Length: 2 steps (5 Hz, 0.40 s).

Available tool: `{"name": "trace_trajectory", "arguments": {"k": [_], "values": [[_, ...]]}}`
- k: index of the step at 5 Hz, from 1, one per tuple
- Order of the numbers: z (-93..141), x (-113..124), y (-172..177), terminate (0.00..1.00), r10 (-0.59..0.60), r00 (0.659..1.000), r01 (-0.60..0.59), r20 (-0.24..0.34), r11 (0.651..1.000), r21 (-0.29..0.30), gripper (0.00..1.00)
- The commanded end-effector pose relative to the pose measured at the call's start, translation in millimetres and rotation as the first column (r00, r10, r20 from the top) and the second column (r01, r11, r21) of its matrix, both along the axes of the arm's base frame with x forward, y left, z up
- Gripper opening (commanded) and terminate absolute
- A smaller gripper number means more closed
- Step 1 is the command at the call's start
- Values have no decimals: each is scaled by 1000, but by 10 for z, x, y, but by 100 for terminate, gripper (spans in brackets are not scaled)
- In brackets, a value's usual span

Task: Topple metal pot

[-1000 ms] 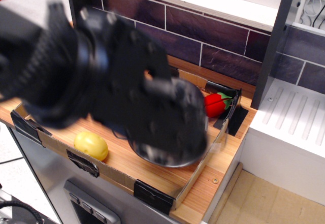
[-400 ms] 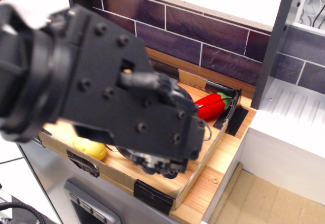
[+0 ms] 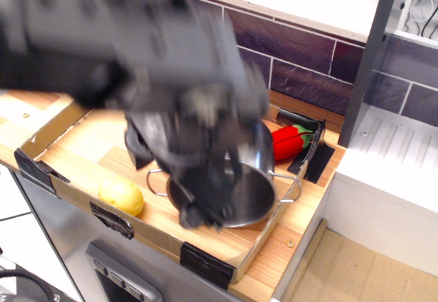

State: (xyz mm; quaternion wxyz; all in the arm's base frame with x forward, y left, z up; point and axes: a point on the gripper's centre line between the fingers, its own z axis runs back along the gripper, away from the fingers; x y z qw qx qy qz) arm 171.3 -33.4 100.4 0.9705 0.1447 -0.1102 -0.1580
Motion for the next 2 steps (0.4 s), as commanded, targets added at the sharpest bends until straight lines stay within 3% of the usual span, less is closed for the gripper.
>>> {"name": "trace_trajectory", "arguments": {"k": [1, 2], "values": [[611, 217, 164, 0, 23, 998, -36, -59, 972, -231, 100], [807, 262, 249, 100, 44, 997, -60, -62, 956, -287, 100]]}}
